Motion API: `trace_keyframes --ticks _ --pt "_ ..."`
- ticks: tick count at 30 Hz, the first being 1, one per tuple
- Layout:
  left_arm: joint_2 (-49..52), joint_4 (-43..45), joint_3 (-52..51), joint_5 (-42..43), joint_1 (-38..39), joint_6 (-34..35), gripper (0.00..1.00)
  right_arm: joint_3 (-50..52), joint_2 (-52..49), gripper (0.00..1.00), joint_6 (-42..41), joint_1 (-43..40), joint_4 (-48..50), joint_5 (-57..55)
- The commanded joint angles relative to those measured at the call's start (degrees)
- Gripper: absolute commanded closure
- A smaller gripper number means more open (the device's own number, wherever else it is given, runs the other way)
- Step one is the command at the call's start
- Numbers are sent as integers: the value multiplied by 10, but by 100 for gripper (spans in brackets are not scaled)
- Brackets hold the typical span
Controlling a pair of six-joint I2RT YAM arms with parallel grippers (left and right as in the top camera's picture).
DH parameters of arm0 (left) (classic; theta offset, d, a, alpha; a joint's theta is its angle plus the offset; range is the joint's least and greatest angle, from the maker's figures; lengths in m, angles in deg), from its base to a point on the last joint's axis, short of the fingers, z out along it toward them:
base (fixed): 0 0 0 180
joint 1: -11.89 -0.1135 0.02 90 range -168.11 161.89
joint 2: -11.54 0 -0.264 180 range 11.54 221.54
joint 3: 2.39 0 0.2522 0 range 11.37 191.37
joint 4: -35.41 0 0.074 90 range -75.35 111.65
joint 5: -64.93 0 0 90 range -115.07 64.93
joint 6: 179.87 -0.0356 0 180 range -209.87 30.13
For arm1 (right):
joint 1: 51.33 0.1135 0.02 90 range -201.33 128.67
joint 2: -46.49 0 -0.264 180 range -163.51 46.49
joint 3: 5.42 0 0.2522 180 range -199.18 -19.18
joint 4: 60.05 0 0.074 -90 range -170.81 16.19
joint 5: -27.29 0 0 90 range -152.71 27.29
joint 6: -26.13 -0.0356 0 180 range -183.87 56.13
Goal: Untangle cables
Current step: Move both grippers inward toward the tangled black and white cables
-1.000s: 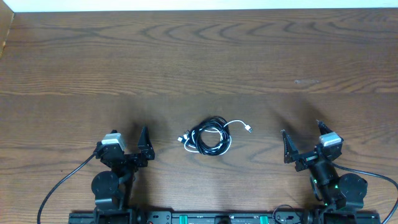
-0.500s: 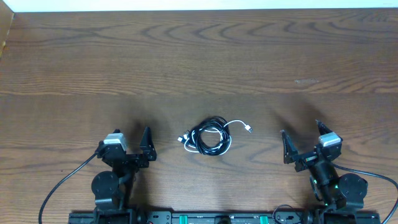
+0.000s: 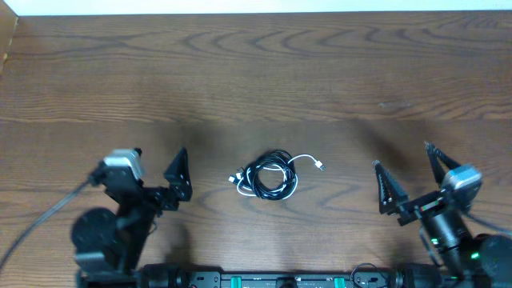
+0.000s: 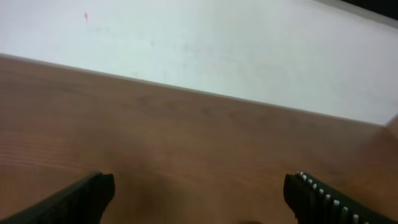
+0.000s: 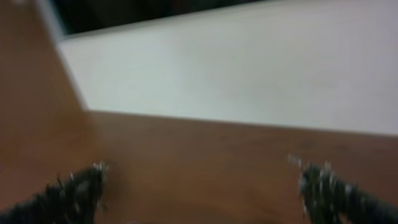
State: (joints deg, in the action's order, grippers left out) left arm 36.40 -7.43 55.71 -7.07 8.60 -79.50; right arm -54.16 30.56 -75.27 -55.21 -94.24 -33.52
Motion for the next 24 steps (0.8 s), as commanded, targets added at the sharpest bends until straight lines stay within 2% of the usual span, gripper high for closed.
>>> trace_keyframes --ticks 1,5,9,14,19,23,24 --pt "74 -65 115 45 -1 13 7 -94 -92 1 -52 2 -64 82" --pt "141 -147 212 119 -1 13 7 -184 -205 1 -18 2 -182 115" --pt "164 -145 218 152 -1 35 7 -192 -268 1 -20 2 -210 122" --pt "191 -171 216 171 -1 11 7 -192 -335 1 -12 2 -250 80" --pt "253 -266 216 139 9 -75 8 -192 -375 1 47 53 -318 -23" --pt "312 -311 216 32 60 -86 9 -192 -393 1 45 154 -344 -159" --pt "324 -309 216 27 78 -87 10 -192 -398 1 44 179 -348 -193"
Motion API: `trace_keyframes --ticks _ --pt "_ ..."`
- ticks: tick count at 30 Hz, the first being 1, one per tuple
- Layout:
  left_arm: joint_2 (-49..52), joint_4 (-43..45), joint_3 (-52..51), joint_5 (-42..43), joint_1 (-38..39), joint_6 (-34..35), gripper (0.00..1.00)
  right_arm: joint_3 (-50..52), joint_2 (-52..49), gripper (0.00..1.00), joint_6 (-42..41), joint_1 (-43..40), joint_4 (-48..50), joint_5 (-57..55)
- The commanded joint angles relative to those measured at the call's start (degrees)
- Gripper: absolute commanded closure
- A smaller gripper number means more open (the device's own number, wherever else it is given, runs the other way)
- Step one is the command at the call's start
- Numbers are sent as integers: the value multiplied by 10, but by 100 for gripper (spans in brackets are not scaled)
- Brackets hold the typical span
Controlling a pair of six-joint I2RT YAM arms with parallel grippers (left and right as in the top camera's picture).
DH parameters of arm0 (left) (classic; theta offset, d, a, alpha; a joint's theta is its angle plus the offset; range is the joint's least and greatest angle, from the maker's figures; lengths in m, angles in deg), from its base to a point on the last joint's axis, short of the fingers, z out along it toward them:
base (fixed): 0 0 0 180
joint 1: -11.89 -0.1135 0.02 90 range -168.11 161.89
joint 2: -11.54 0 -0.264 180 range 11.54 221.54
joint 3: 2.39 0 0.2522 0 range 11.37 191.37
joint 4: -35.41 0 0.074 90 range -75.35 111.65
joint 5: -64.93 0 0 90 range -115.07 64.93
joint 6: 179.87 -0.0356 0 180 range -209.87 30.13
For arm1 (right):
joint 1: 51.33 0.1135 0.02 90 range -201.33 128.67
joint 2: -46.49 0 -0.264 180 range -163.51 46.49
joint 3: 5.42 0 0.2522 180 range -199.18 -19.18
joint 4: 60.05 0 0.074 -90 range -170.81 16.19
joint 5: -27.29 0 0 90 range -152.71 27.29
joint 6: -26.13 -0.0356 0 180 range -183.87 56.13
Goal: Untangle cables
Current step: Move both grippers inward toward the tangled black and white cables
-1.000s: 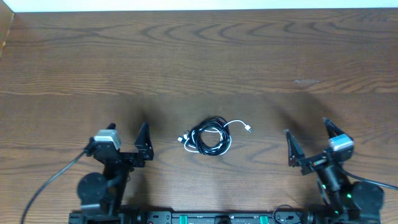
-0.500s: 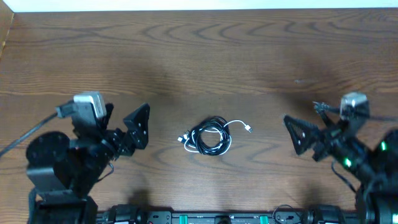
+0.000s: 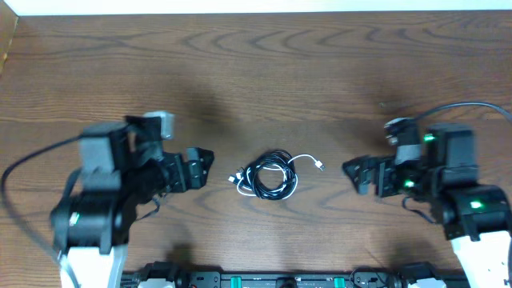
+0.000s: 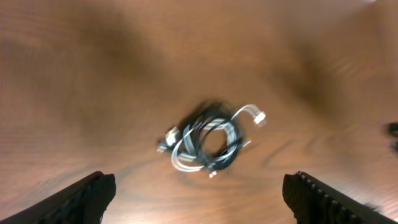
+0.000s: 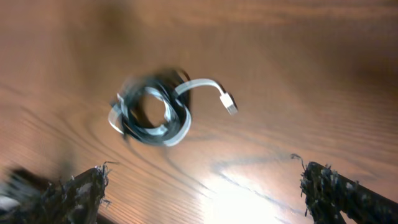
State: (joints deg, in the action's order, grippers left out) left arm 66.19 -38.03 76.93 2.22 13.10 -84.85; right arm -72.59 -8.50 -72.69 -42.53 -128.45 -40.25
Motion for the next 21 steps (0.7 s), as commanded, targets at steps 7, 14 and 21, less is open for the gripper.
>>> trace_keyframes --ticks 7,14,21 --pt "77 63 3 -191 210 -31 10 -8 -58 1 1 202 77 -201" --pt "140 134 3 -294 309 -55 10 -8 -129 1 11 297 165 -230" --pt "227 144 3 -295 310 -186 13 -8 -128 1 -15 331 132 -298"
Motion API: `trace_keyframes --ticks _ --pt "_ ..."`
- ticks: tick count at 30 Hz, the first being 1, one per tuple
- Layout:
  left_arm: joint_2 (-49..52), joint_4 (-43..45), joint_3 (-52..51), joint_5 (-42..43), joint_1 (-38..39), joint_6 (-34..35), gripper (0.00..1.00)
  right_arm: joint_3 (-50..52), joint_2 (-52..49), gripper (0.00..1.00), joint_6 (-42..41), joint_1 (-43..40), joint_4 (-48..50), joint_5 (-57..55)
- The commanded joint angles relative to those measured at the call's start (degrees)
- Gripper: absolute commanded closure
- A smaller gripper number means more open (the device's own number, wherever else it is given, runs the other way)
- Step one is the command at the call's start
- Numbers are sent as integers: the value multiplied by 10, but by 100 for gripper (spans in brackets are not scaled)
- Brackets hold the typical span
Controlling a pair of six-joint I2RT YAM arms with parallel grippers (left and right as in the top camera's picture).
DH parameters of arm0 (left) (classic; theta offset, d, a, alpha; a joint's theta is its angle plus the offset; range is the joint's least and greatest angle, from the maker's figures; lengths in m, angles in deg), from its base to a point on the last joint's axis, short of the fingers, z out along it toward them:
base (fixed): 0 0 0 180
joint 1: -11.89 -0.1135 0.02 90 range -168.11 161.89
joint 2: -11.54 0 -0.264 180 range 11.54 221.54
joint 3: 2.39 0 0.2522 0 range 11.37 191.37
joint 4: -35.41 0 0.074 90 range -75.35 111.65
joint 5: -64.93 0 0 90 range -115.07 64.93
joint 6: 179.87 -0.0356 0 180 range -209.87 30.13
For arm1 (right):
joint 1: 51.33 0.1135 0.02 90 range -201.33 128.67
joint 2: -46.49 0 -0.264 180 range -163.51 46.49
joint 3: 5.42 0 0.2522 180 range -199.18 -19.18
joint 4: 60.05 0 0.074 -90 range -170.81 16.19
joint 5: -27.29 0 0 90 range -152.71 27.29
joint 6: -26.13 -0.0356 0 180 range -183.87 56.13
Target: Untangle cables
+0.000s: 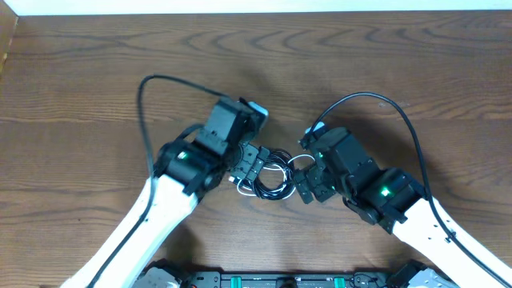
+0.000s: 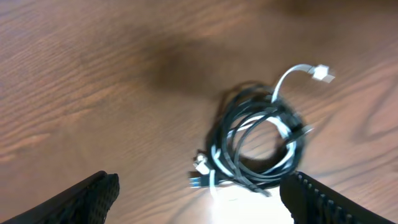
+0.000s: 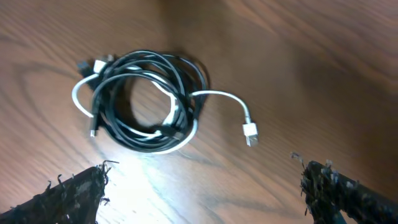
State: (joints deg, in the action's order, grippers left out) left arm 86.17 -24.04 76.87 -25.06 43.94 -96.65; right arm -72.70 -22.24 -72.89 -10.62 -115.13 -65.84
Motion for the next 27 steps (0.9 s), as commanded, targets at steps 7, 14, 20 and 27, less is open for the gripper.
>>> trace_keyframes --ticks 7,14,20,27 --pt "138 39 4 -22 2 -138 27 -7 33 1 -19 23 -3 -40" --pt "197 64 3 -19 2 -138 33 -7 43 1 -21 23 11 -40" --pt "202 95 3 38 2 -140 25 -7 43 1 -21 23 24 -40" --pt "202 101 3 92 2 -140 24 -7 43 1 -22 23 19 -43"
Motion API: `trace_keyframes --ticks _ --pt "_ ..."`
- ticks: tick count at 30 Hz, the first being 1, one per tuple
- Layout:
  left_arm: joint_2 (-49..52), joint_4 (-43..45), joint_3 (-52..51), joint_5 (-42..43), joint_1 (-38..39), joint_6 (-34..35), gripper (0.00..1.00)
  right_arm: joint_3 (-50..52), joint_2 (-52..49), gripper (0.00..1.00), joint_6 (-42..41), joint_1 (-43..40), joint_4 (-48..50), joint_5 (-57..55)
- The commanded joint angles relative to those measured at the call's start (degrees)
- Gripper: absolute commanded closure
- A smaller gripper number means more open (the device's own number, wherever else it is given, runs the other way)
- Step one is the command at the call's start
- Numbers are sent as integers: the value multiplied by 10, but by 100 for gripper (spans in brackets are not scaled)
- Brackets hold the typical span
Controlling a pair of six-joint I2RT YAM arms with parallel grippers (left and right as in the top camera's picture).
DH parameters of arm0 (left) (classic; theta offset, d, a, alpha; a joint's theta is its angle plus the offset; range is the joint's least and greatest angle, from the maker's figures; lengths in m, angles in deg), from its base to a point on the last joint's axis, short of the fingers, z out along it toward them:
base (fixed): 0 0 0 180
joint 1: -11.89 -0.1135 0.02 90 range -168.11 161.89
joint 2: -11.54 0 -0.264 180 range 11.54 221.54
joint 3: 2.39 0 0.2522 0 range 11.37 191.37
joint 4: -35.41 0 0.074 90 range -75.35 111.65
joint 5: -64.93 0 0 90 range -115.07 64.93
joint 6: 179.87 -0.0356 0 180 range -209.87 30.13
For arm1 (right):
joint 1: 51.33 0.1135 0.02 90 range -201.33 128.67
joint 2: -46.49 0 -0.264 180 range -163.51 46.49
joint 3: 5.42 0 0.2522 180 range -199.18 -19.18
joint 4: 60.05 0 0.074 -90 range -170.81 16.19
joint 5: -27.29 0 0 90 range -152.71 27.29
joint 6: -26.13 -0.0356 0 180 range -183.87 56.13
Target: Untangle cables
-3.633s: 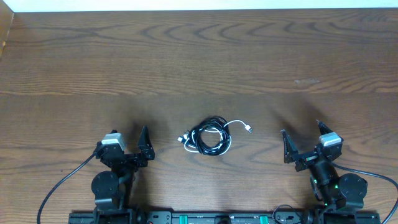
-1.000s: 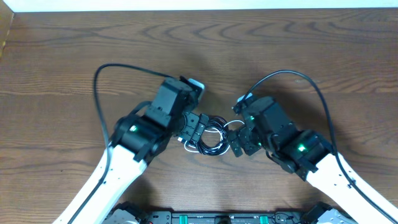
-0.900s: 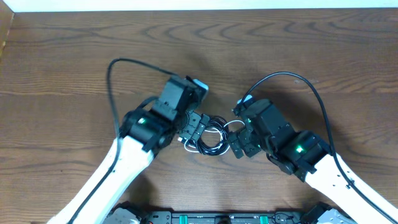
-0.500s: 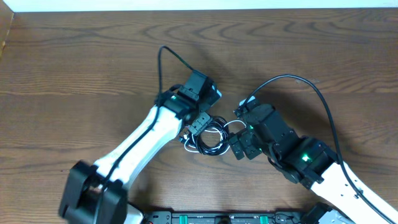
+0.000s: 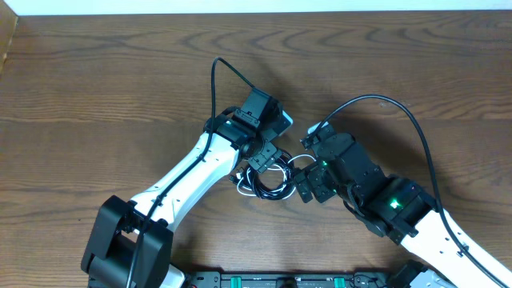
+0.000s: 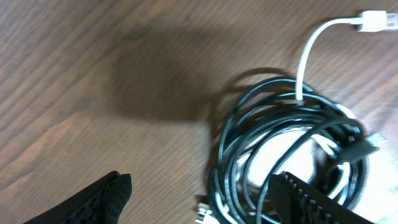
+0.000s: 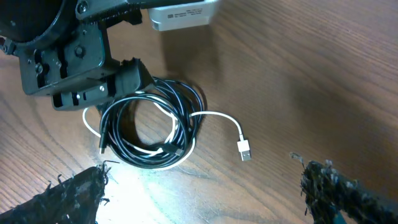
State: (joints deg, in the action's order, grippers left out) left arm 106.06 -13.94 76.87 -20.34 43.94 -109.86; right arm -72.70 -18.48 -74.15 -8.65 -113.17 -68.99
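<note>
A coil of tangled black and white cables (image 5: 268, 182) lies at the table's middle. In the left wrist view the coil (image 6: 292, 155) fills the lower right, and its white lead ends in a USB plug (image 6: 373, 20). My left gripper (image 6: 199, 199) is open just over the coil's left rim, one finger (image 6: 317, 199) above the loops. In the overhead view the left gripper (image 5: 258, 158) sits at the coil's top edge. My right gripper (image 7: 205, 196) hangs open above the table, with the coil (image 7: 149, 130) and white plug (image 7: 244, 149) ahead of it.
The brown wooden table (image 5: 96, 88) stretches all round the coil. Both arms meet over the middle; the left arm's head (image 7: 68, 62) shows in the right wrist view, close behind the coil. A white wall edge (image 5: 240, 6) runs along the far side.
My left gripper has dropped closer to the coil, which now looms larger in its view. The right gripper stands slightly back, still open. The cables have not moved.
Both grippers were first parked open at the table's near corners, facing the wall. Then they stood tilted down toward the coil from either side. Then both were over the middle, flanking the coil, and now the left gripper sits at its rim.
</note>
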Motion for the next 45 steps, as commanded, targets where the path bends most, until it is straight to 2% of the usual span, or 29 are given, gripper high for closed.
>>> trace_keyframes --ticks 1,4,19,33,38,42,44,45 --pt "3 -1 3 63 2 -10 24 -7 6 1 -9 3 0 -12" --pt "3 1 -2 92 2 -10 24 -7 6 1 -17 3 -1 -18" --pt "11 -3 -15 92 31 -58 23 -7 6 1 -20 3 -9 -22" --pt "95 4 -15 81 31 -66 24 -7 6 1 -30 3 -19 -22" --pt "96 10 -15 81 31 -73 31 -7 6 1 -30 3 -20 -22" --pt "96 11 -15 81 31 -72 31 -7 6 1 -30 3 -20 -22" --pt "96 12 -15 81 31 -72 12 -7 6 1 -30 3 -20 -22" --pt "96 12 -15 81 31 -72 8 -7 6 1 -30 3 -20 -22"
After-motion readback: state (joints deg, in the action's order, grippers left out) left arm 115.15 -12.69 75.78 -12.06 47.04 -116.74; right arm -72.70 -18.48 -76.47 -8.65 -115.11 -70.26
